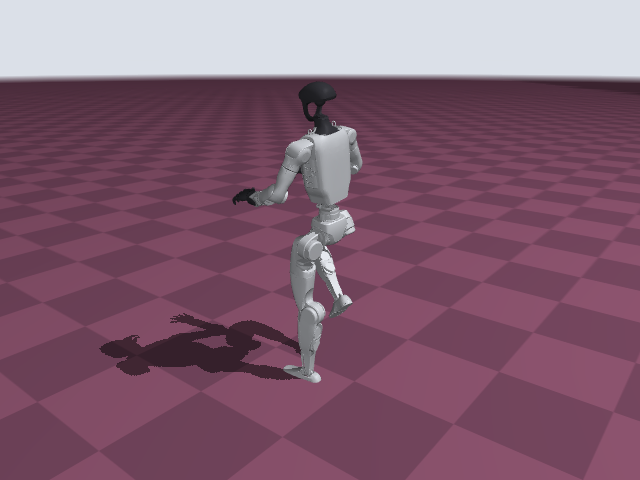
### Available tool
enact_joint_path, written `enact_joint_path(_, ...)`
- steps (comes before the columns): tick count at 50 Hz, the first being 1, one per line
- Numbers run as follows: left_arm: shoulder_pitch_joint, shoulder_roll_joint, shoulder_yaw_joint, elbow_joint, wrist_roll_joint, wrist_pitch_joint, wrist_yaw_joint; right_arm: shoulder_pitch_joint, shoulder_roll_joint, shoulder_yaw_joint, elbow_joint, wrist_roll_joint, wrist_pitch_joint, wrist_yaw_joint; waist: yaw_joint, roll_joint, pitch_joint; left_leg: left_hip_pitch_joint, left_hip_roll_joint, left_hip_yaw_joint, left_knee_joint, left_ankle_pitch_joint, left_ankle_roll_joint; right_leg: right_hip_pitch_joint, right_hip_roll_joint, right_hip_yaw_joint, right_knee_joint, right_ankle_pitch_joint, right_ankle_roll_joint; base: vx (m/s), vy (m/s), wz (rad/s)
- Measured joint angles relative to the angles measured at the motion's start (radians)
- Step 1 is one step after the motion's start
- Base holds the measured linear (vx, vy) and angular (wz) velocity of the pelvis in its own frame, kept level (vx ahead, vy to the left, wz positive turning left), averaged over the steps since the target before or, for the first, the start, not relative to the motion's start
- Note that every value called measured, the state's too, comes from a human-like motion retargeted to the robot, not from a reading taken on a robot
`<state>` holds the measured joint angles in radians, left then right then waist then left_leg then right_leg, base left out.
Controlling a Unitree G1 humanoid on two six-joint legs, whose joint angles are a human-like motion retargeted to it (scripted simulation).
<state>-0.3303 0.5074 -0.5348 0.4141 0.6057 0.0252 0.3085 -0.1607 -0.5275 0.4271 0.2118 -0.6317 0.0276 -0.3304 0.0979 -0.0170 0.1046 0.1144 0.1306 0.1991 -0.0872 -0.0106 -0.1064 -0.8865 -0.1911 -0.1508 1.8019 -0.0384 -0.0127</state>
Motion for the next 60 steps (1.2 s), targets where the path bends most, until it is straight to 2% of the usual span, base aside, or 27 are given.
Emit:
enact_joint_path(5, 0.013, -0.015, -0.006, -0.011, -0.014, 0.002, 0.018, -0.083, 0.026, 0.12, 0.143, -0.086, -0.009, 0.047, -0.05, 0.05, 0.026, 0.047, 0.043, -0.038, 0.0, -0.016, -0.024, -0.324, 0.016, -0.045, 0.291, -0.034, 0.021, 0.17, 0.05, 0.45)
enact_joint_path(8, 0.013, -0.025, 0.003, -0.024, -0.013, -0.001, 0.03, -0.12, 0.047, 0.187, 0.218, -0.215, 0.019, -0.012, -0.07, 0.072, 0.059, 0.084, 0.07, -0.069, 0.0, -0.014, -0.049, -0.455, 0.04, -0.071, 0.401, -0.078, 0.04, 0.2, -0.03, 0.69)
enact_joint_path(10, 0.014, -0.027, 0.012, -0.034, -0.014, -0.002, 0.036, -0.123, 0.045, 0.175, 0.182, -0.235, 0.022, -0.072, -0.089, 0.081, 0.078, 0.102, 0.086, -0.097, 0.0, -0.012, -0.06, -0.499, 0.047, -0.084, 0.441, -0.11, 0.05, 0.21, -0.04, 0.84)
enact_joint_path(12, 0.017, -0.026, 0.021, -0.044, -0.017, -0.001, 0.027, -0.11, 0.034, 0.123, 0.109, -0.184, -0.005, -0.067, -0.107, 0.085, 0.081, 0.105, 0.097, -0.126, 0.0, -0.012, -0.061, -0.508, 0.05, -0.088, 0.444, -0.114, 0.057, 0.21, -0.04, 0.8)
enact_joint_path(16, 0.04, -0.03, 0.02, -0.061, -0.022, 0.001, 0.011, -0.07, 0.025, 0.074, 0.051, -0.122, -0.024, -0.001, -0.11, 0.073, 0.027, 0.085, 0.097, -0.161, 0.0, -0.025, -0.049, -0.446, 0.063, -0.067, 0.353, -0.101, 0.05, 0.22, -0.05, 0.47)
enact_joint_path(20, 0.048, -0.033, 0.002, -0.08, -0.026, -0.005, 0.015, -0.027, 0.025, 0.087, 0.061, -0.096, -0.004, 0.005, -0.076, 0.032, -0.058, 0.048, 0.058, -0.178, 0.0, -0.054, -0.036, -0.284, 0.051, -0.036, 0.13, -0.119, 0.031, 0.24, -0.05, 0.18)
enact_joint_path(24, 0.032, -0.023, -0.007, -0.093, -0.053, -0.029, -0.002, 0.007, 0.009, 0.084, 0.062, -0.043, -0.001, 0.018, -0.053, -0.026, -0.135, 0.017, 0.003, -0.207, 0.0, -0.087, -0.048, 0.01, 0.016, -0.058, -0.324, -0.188, 0.05, 0.28, -0.06, 0.44)
enact_joint_path(27, 0.049, -0.002, 0.021, -0.126, -0.091, -0.075, -0.032, 0.05, -0.012, 0.055, 0.029, -0.017, -0.01, 0.025, -0.075, -0.035, -0.099, 0.106, -0.015, -0.256, 0.002, -0.122, -0.087, 0.446, 0.027, -0.154, -0.885, -0.172, 0.098, 0.4, -0.08, 1.07)
enact_joint_path(30, 0.088, 0.033, 0.085, -0.193, -0.136, -0.112, 0.017, 0.08, -0.032, 0.013, -0.025, -0.036, -0.014, -0.023, -0.085, -0.052, 0.005, 0.243, -0.074, -0.276, 0.058, -0.181, -0.126, 0.934, 0.081, -0.21, -1.527, -0.062, 0.175, 0.49, -0.15, 0.31)
enact_joint_path(32, 0.101, 0.042, 0.108, -0.197, -0.125, -0.13, 0.04, 0.066, -0.037, 0.011, -0.029, -0.009, -0.05, -0.011, -0.032, -0.068, -0.005, 0.222, -0.117, -0.22, 0.147, -0.213, -0.099, 1.024, 0.089, -0.174, -1.713, -0.003, 0.233, 0.39, -0.24, -1.52)
enact_joint_path(33, 0.117, 0.044, 0.121, -0.193, -0.108, -0.14, 0.04, 0.061, -0.034, 0.009, -0.026, 0.007, -0.087, 0.019, 0.014, -0.071, -0.018, 0.194, -0.124, -0.163, 0.216, -0.223, -0.081, 1.013, 0.09, -0.142, -1.715, 0.003, 0.264, 0.31, -0.29, -2.35)
enact_joint_path(35, 0.158, 0.045, 0.17, -0.195, -0.116, -0.141, 0.02, 0.04, -0.037, 0.01, -0.015, 0.008, -0.101, 0.055, 0.079, -0.049, -0.024, 0.103, -0.103, -0.053, 0.435, -0.205, -0.075, 1.002, 0.109, -0.058, -1.724, 0.035, 0.275, 0.25, -0.28, -2.34)
enact_joint_path(37, 0.207, 0.058, 0.211, -0.227, -0.147, -0.13, 0.007, 0.011, -0.042, 0.023, -0.019, 0.018, -0.087, 0.073, 0.091, -0.04, -0.013, -0.049, -0.081, 0.008, 0.729, -0.104, -0.09, 0.99, 0.092, 0.004, -1.709, 0.05, 0.274, 0.2, -0.13, -1.5)
enact_joint_path(40, 0.244, 0.102, 0.228, -0.287, -0.134, -0.124, 0.044, -0.031, -0.046, 0.027, -0.06, 0.028, -0.043, 0.026, 0.076, -0.052, 0.012, -0.33, -0.055, 0.034, 1.157, 0.037, -0.144, 0.969, 0.047, 0.056, -1.694, 0.035, 0.265, 0.18, -0.05, -0.75)
enact_joint_path(43, 0.194, 0.146, 0.175, -0.275, -0.136, -0.11, 0.06, -0.054, -0.045, 0.034, -0.064, 0.052, -0.031, 0.015, 0.083, -0.071, 0.039, -0.588, 0.023, 0.06, 1.544, -0.065, -0.096, 0.982, 0.02, 0.071, -1.696, 0.01, 0.255, 0.19, -0.08, -0.3)
enact_joint_path(45, 0.158, 0.143, 0.159, -0.237, -0.14, -0.107, 0.002, -0.052, -0.048, 0.032, -0.046, 0.058, -0.023, 0.03, 0.101, -0.085, 0.049, -0.747, 0.09, 0.084, 1.772, -0.138, -0.05, 0.988, 0.001, 0.083, -1.694, 0.004, 0.259, 0.2, -0.08, -0.24)
enact_joint_path(47, 0.131, 0.12, 0.146, -0.192, -0.143, -0.107, -0.048, -0.044, -0.053, 0.033, -0.029, 0.07, -0.019, 0.058, 0.124, -0.113, 0.06, -0.902, 0.131, 0.098, 1.952, -0.164, -0.035, 0.985, -0.028, 0.103, -1.691, 0.004, 0.263, 0.19, -0.05, -0.39)
enact_joint_path(51, 0.094, 0.064, 0.083, -0.09, -0.129, -0.091, -0.039, -0.026, -0.062, 0.047, -0.027, 0.094, -0.012, 0.1, 0.16, -0.196, 0.101, -1.192, 0.129, 0.112, 2.192, -0.186, -0.08, 0.967, -0.116, 0.149, -1.649, -0.014, 0.268, 0.19, 0.0, -0.46)
enact_joint_path(53, 0.089, 0.042, 0.067, -0.05, -0.117, -0.084, -0.01, -0.013, -0.068, 0.045, -0.037, 0.087, -0.014, 0.097, 0.176, -0.221, 0.138, -1.318, 0.121, 0.091, 2.264, -0.181, -0.141, 0.973, -0.138, 0.173, -1.619, -0.018, 0.274, 0.2, 0.04, -0.43)
enact_joint_path(56, 0.111, 0.026, 0.098, -0.095, -0.164, -0.105, 0.064, 0.006, -0.072, 0.053, -0.03, 0.033, 0.005, 0.114, 0.156, -0.227, 0.183, -1.435, 0.071, 0.072, 2.303, -0.207, -0.149, 1.075, -0.169, 0.156, -1.708, 0.036, 0.271, 0.24, 0.09, -0.02)
enact_joint_path(60, 0.13, 0.073, 0.157, -0.244, -0.204, -0.142, 0.066, 0.023, -0.082, 0.01, -0.038, 0.057, -0.019, 0.101, 0.197, -0.226, 0.218, -1.521, 0.126, 0.028, 2.3, -0.211, -0.155, 1.038, -0.139, 0.187, -1.584, -0.031, 0.275, 0.22, 0.04, -0.46)
